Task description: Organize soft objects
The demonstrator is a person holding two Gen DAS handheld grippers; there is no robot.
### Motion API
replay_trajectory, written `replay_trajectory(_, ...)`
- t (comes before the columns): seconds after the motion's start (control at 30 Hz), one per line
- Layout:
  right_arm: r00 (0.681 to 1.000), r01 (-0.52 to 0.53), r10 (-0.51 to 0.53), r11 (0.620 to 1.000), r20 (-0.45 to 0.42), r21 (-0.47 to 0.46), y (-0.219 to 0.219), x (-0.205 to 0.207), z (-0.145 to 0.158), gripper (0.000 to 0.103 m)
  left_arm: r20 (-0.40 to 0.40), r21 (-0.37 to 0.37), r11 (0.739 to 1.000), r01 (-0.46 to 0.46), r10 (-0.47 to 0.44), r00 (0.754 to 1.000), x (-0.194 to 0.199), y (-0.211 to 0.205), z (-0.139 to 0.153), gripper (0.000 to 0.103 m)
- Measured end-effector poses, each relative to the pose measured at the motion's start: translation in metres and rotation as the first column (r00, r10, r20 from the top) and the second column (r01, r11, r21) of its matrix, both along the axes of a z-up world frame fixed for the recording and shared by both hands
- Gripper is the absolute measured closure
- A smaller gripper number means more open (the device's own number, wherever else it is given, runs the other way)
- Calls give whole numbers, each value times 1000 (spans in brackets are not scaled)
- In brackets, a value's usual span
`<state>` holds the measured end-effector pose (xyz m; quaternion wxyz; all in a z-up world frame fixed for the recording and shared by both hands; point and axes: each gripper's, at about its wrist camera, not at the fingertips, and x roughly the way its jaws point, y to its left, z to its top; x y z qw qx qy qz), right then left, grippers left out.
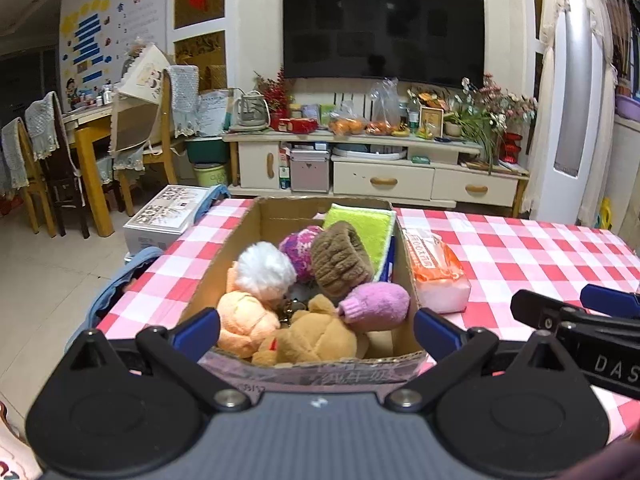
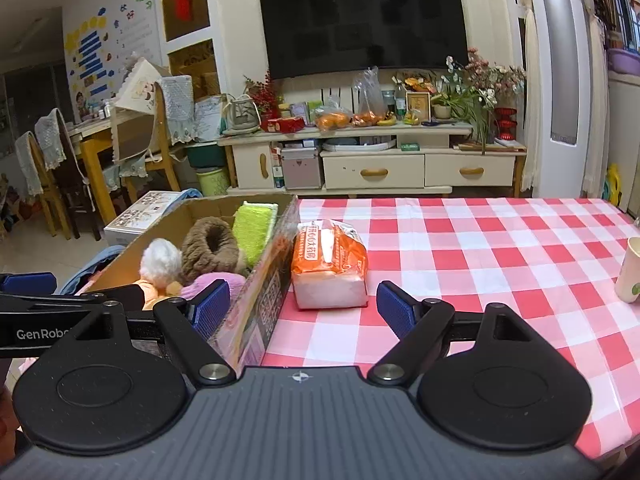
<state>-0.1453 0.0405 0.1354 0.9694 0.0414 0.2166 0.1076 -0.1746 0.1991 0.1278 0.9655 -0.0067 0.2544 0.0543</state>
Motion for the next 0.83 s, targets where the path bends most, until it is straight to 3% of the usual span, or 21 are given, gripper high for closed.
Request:
replay_trajectory(0.53, 999, -24, 24, 1000, 27, -14, 9, -12, 0, 2, 20, 0, 999, -34, 34, 999, -17, 8, -1, 1)
replay_trajectory(0.83, 1000, 20, -21, 999, 18, 42, -18, -4, -10, 1, 21, 23, 1000, -11, 10, 1000, -10, -18, -2, 1)
